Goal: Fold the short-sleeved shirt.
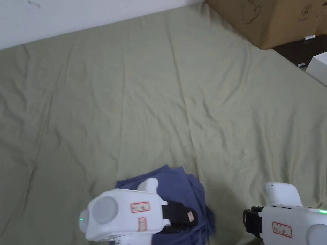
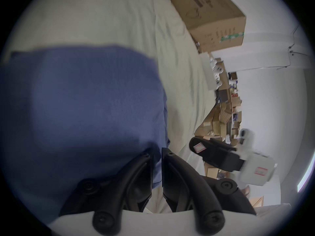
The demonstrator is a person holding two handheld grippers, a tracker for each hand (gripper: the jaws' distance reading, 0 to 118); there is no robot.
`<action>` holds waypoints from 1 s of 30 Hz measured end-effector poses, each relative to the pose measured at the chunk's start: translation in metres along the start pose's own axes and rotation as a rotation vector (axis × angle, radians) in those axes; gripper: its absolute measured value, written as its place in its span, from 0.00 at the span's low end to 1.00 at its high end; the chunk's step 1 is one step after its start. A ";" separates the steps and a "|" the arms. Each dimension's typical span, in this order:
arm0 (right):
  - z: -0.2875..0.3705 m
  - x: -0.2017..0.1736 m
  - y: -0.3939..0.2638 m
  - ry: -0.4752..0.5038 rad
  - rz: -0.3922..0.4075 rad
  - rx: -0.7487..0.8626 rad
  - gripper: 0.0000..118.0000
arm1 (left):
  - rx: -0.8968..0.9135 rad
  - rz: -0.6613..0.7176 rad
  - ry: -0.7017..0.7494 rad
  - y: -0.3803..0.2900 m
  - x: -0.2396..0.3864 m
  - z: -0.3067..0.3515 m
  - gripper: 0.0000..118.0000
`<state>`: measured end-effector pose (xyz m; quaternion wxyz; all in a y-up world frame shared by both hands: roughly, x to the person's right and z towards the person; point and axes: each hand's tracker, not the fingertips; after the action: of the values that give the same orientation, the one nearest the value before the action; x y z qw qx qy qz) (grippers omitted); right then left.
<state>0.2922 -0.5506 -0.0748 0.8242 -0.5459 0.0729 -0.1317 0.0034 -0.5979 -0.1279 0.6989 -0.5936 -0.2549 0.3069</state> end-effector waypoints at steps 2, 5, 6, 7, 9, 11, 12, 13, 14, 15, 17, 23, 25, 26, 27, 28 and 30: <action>0.001 0.003 -0.001 -0.003 -0.006 0.000 0.01 | -0.024 0.026 -0.036 -0.001 0.002 -0.013 0.08; 0.001 0.004 -0.001 -0.013 -0.005 -0.004 0.01 | -0.061 -0.010 -0.093 -0.005 0.015 -0.019 0.08; 0.001 0.003 -0.001 -0.014 -0.004 -0.005 0.01 | -0.073 -0.027 -0.095 -0.007 0.019 -0.021 0.08; 0.001 0.003 -0.001 -0.015 -0.004 -0.008 0.01 | -0.074 -0.047 -0.075 -0.010 0.025 -0.019 0.08; 0.000 0.000 -0.001 -0.015 0.002 -0.010 0.01 | -0.062 -0.079 -0.063 -0.014 0.028 -0.011 0.08; 0.000 -0.005 0.000 -0.010 0.020 -0.012 0.01 | -0.022 -0.061 -0.099 -0.017 0.025 0.005 0.08; 0.000 -0.008 0.001 -0.009 0.037 -0.012 0.01 | 0.009 -0.036 -0.127 -0.018 0.022 0.017 0.08; 0.000 -0.013 0.003 -0.009 0.056 -0.011 0.01 | 0.044 -0.016 -0.144 -0.019 0.018 0.030 0.08; 0.000 -0.018 0.005 -0.007 0.079 -0.010 0.01 | 0.088 -0.004 -0.159 -0.021 0.012 0.045 0.08; -0.001 -0.025 0.007 -0.004 0.103 -0.008 0.01 | 0.135 0.008 -0.169 -0.024 0.007 0.062 0.07; -0.005 -0.041 0.012 0.017 0.164 -0.010 0.01 | 0.227 0.038 -0.158 -0.031 -0.008 0.094 0.07; -0.029 -0.099 0.024 0.067 0.359 -0.016 0.01 | 0.409 0.181 -0.048 -0.056 -0.070 0.165 0.08; -0.045 -0.111 0.029 0.084 0.360 -0.060 0.01 | 0.401 0.240 -0.013 -0.064 -0.087 0.177 0.13; -0.051 -0.116 0.030 0.059 0.371 -0.066 0.01 | 0.407 0.269 0.001 -0.068 -0.095 0.180 0.23; -0.055 -0.119 0.028 0.043 0.408 -0.059 0.01 | 0.405 0.283 0.012 -0.071 -0.102 0.182 0.47; -0.058 -0.120 0.028 0.028 0.434 -0.058 0.01 | 0.397 0.292 0.023 -0.072 -0.107 0.182 0.68; -0.063 -0.112 0.030 0.034 0.425 -0.066 0.01 | 0.408 0.298 0.012 -0.076 -0.118 0.179 0.87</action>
<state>0.1724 -0.5615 -0.1295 0.8136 -0.5428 0.2045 0.0384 -0.1964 -0.5713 -0.0227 0.7527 -0.4731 -0.0933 0.4483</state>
